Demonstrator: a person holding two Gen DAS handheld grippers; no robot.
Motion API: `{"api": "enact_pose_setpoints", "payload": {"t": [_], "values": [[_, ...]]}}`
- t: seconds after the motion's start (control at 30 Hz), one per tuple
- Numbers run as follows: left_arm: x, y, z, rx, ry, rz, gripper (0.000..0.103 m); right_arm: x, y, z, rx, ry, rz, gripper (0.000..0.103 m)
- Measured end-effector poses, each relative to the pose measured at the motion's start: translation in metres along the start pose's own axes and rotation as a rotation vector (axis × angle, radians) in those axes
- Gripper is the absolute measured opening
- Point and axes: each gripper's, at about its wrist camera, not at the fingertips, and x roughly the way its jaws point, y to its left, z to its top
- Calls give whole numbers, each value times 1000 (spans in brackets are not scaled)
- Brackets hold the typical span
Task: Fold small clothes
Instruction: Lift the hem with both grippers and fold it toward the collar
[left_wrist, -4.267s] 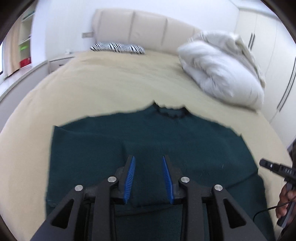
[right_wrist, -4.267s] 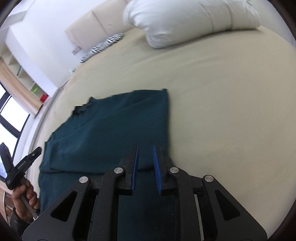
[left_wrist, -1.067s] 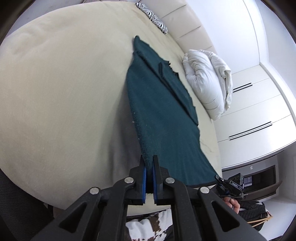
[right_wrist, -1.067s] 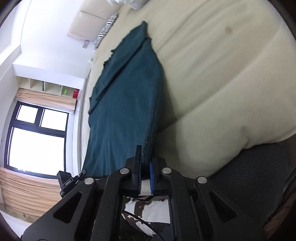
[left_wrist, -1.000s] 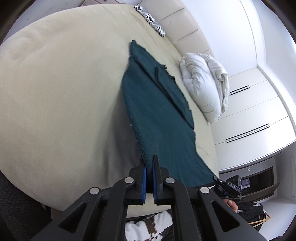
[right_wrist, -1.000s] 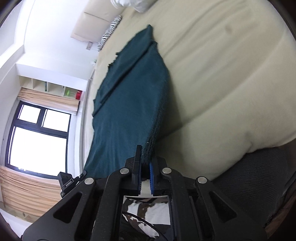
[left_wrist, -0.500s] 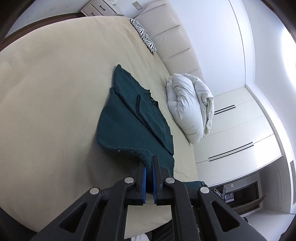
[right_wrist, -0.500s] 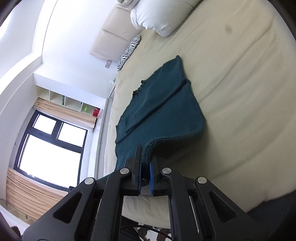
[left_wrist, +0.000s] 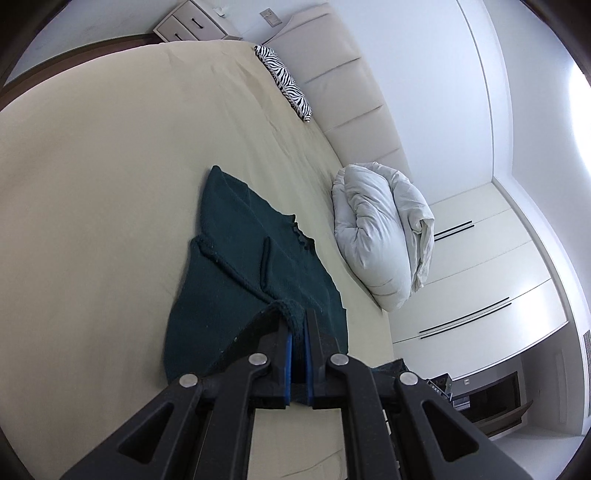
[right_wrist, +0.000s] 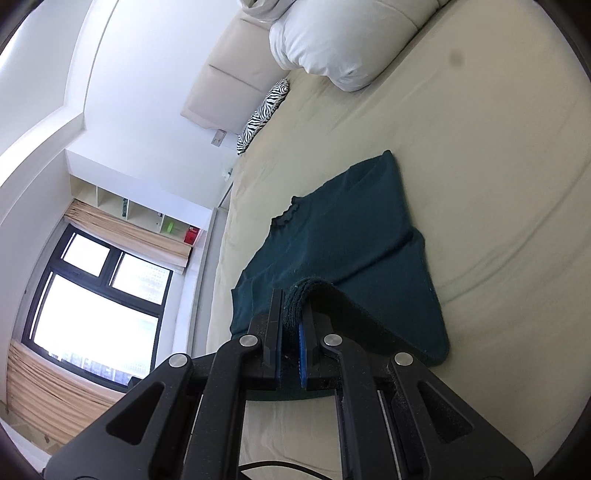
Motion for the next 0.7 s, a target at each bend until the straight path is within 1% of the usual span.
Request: {"api": "enact_pose_setpoints", "payload": {"t": [0.3,0.6,0.7], "values": [[44,4,41,5,-6,38,6,52,1,42,-16,-17,-52,5],[89,8,85,-1,-37,82,6,104,-4,88,-33,-41,-109,5],[103,11,100,0,-49,103,6,123,-8,99,-28,-34,-119,5]]}}
